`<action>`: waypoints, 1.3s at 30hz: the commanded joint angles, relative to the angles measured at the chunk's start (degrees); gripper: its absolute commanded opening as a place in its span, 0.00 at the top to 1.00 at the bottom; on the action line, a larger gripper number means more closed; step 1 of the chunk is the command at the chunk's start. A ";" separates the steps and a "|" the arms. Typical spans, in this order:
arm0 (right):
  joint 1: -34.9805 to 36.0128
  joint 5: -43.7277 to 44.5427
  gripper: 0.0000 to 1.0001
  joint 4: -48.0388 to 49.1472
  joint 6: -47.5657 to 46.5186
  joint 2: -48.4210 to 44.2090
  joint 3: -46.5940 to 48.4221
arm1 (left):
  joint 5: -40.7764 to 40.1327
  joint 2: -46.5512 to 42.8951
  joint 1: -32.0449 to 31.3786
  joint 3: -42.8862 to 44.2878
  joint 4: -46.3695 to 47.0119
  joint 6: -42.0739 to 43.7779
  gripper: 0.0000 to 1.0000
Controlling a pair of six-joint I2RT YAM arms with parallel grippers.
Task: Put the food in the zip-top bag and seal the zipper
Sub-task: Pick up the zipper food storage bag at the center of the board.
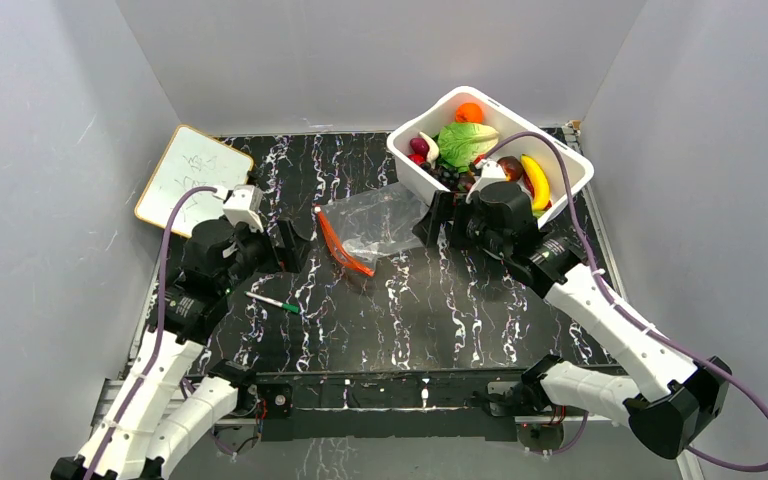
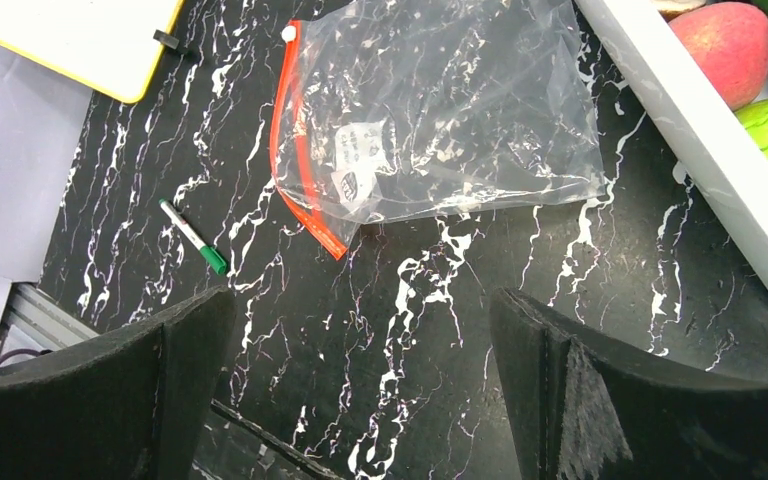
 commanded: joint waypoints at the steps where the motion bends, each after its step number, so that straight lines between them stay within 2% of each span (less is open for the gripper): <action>1: -0.41 -0.74 0.02 3.78 0.70 0.53 0.17 | -1.06 -2.97 0.45 -1.36 1.79 0.62 0.02; 9: -0.37 -3.96 0.09 6.67 3.55 3.54 -0.20 | -0.07 -4.12 0.44 -4.03 1.94 2.68 0.02; 16: 1.00 -5.38 0.31 7.42 3.94 9.32 1.50 | -1.76 -5.46 0.47 -7.55 3.65 2.83 0.02; 18: 2.65 -4.15 0.41 7.47 3.42 11.09 2.55 | -2.23 -5.02 0.47 -7.87 3.61 2.46 0.02; 25: 10.57 6.11 0.54 8.10 -0.04 19.27 6.68 | -4.71 -4.53 0.46 -6.92 3.17 2.37 0.02; 30: 15.75 11.75 0.57 8.17 -3.01 26.52 11.87 | -8.59 -7.57 0.47 -6.92 2.25 3.26 0.02; 39: 19.88 17.65 0.57 6.35 -7.52 42.66 25.40 | -16.91 -13.52 0.45 -6.89 0.34 4.53 0.02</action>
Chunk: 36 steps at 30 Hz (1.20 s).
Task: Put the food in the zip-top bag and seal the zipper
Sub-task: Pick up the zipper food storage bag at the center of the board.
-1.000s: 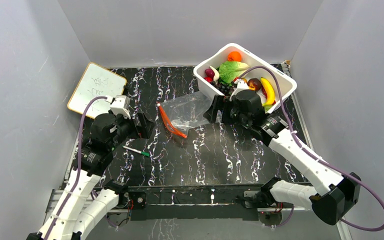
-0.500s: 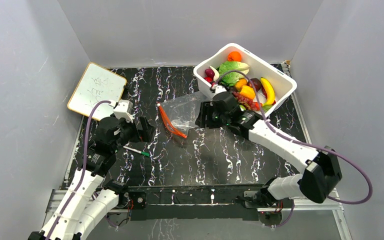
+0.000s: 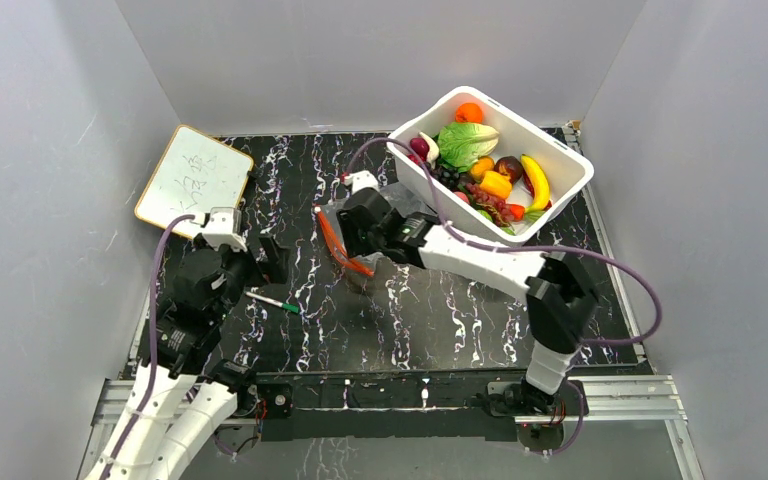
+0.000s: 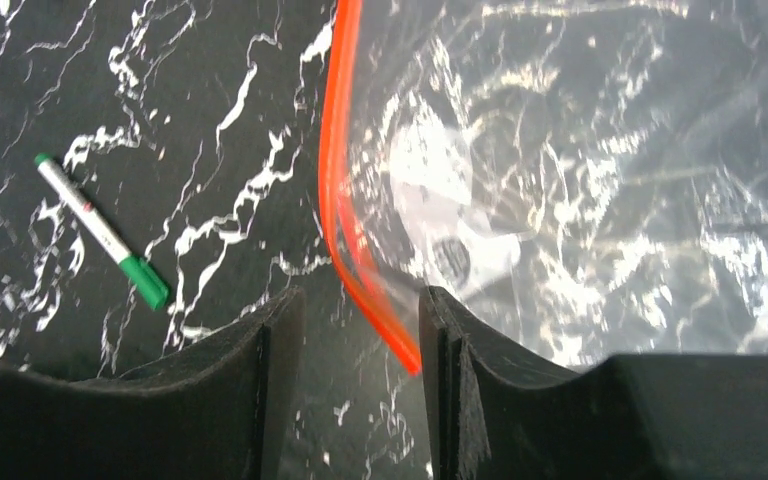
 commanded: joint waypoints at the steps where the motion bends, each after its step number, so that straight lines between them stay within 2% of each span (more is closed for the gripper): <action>1: 1.74 5.29 0.57 0.12 -3.53 7.38 9.30 | -5.78 -3.51 0.37 0.78 -1.31 1.30 0.02; 6: 3.71 9.87 0.55 -3.87 -6.60 15.27 17.58 | -11.15 -8.30 0.42 0.39 -1.92 1.24 0.02; 11: 4.19 15.56 0.50 -5.26 -10.21 20.64 21.37 | -15.38 -9.48 0.44 0.99 -3.51 0.72 0.02; 16: 4.24 21.86 0.53 -7.12 -13.53 24.47 24.21 | -15.02 -9.35 0.42 1.05 -3.62 0.59 0.02; 18: 4.20 22.02 0.58 -6.81 -15.03 25.10 24.16 | -14.40 -9.18 0.38 0.87 -3.31 0.70 0.02; 21: 4.20 23.93 0.77 -7.46 -15.03 25.04 24.49 | -14.46 -8.30 0.42 0.73 -3.26 0.54 0.02; 26: 4.20 24.28 0.96 -4.74 -13.73 20.94 21.29 | -13.56 -7.62 0.40 -0.08 -2.47 -0.47 0.02; 28: 4.18 23.16 1.00 -3.97 -12.60 18.36 19.87 | -13.57 -6.33 0.38 0.48 -3.89 -2.66 0.02; 32: 4.13 16.95 1.00 -1.08 -10.24 13.29 15.74 | -12.08 -3.41 0.39 0.83 -6.17 -6.15 0.02; 36: 3.41 6.70 1.00 1.72 -6.11 8.24 11.45 | -1.81 0.58 0.43 2.13 -7.69 -8.84 0.05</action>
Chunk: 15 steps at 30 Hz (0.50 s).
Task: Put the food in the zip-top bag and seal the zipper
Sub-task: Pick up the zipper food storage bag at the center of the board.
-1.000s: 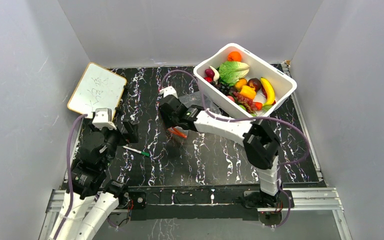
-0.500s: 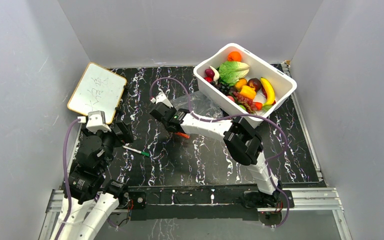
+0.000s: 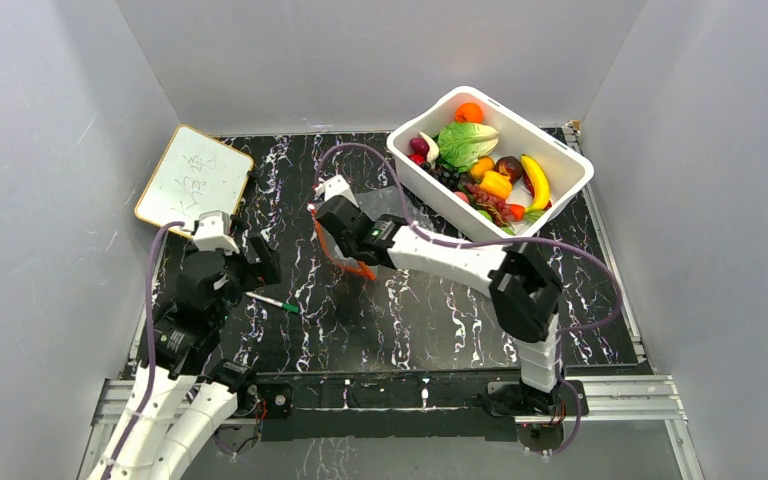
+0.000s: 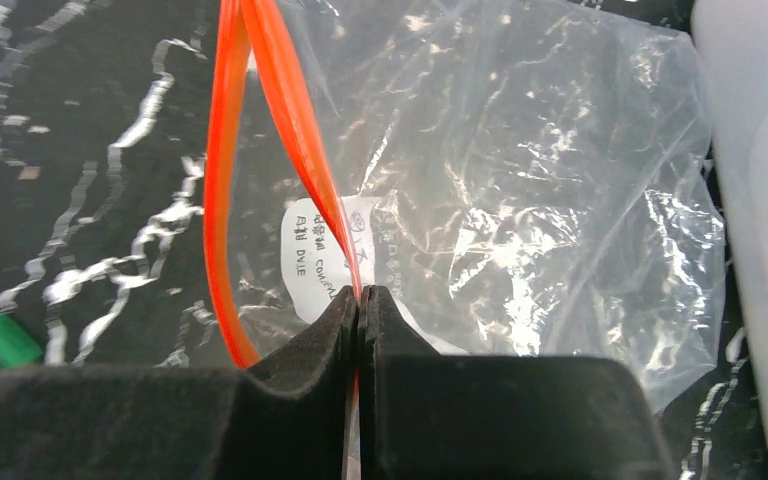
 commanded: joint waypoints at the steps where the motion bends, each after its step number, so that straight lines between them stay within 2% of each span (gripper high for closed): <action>1: -0.68 -9.68 1.00 6.25 6.02 -8.05 -2.65 | 10.95 3.73 0.16 2.51 -2.08 -4.78 0.05; 6: -0.69 -14.02 1.00 9.26 12.97 -13.75 -6.94 | 17.44 4.89 0.17 3.48 -0.30 -8.84 0.05; 15: -0.88 -15.46 1.00 20.94 24.03 -25.37 -17.59 | 20.16 10.28 0.20 6.72 0.70 -16.60 0.02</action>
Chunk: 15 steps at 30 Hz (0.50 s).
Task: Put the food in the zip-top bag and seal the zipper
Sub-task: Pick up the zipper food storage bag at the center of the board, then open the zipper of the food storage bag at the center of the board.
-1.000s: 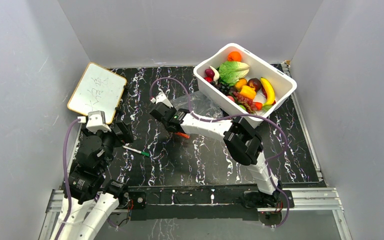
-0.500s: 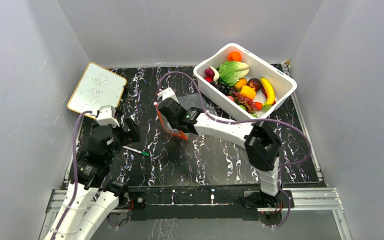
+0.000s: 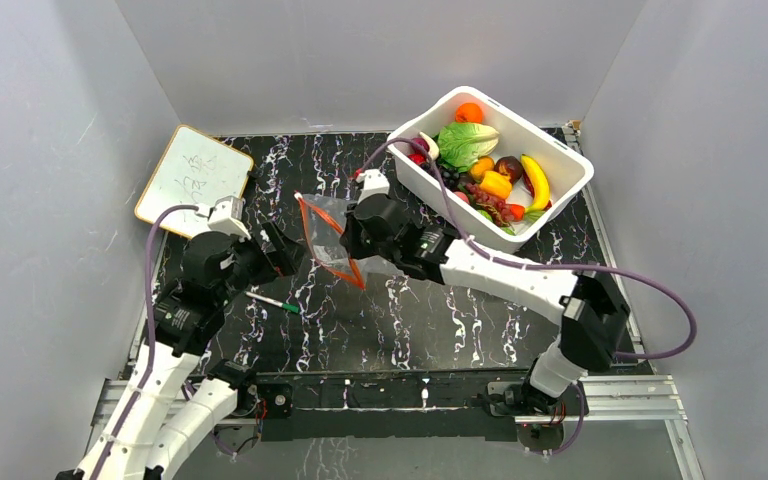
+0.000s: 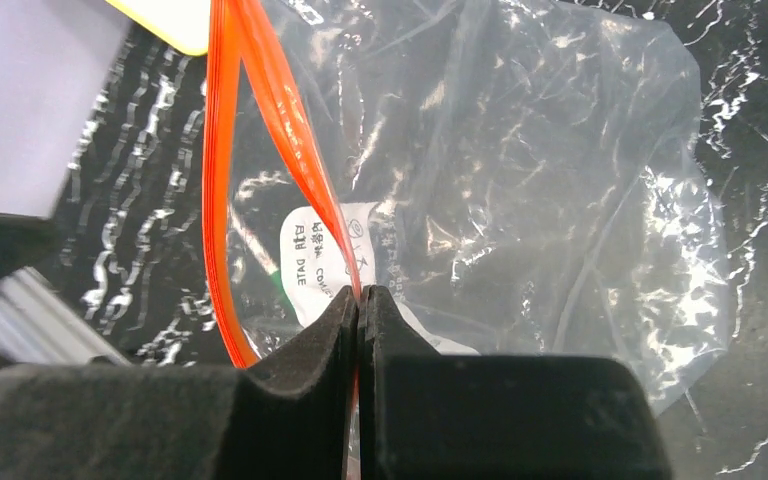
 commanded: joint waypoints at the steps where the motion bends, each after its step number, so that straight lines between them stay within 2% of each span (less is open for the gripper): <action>1: -0.40 -1.04 1.00 9.99 7.78 -6.20 -2.80 | 2.49 2.17 0.17 1.81 1.55 -5.40 0.02; 2: -0.37 -1.57 1.00 10.96 8.81 -6.89 -3.60 | 2.37 2.48 0.12 1.64 2.04 -6.05 0.02; 4: -0.39 -3.11 1.00 13.49 11.07 -8.71 -5.47 | 2.39 3.31 0.18 0.82 3.47 -6.81 0.13; 7: -0.37 -5.21 1.00 16.96 14.07 -10.18 -7.97 | 3.85 4.31 0.11 0.55 6.15 -7.31 0.23; 12: -0.33 -8.59 1.00 19.74 16.78 -10.49 -9.30 | 5.80 5.89 0.14 0.69 10.88 -8.67 0.31; 15: -0.29 -9.02 1.00 19.48 16.90 -10.63 -9.52 | 6.16 7.94 0.19 1.22 11.13 -9.62 0.32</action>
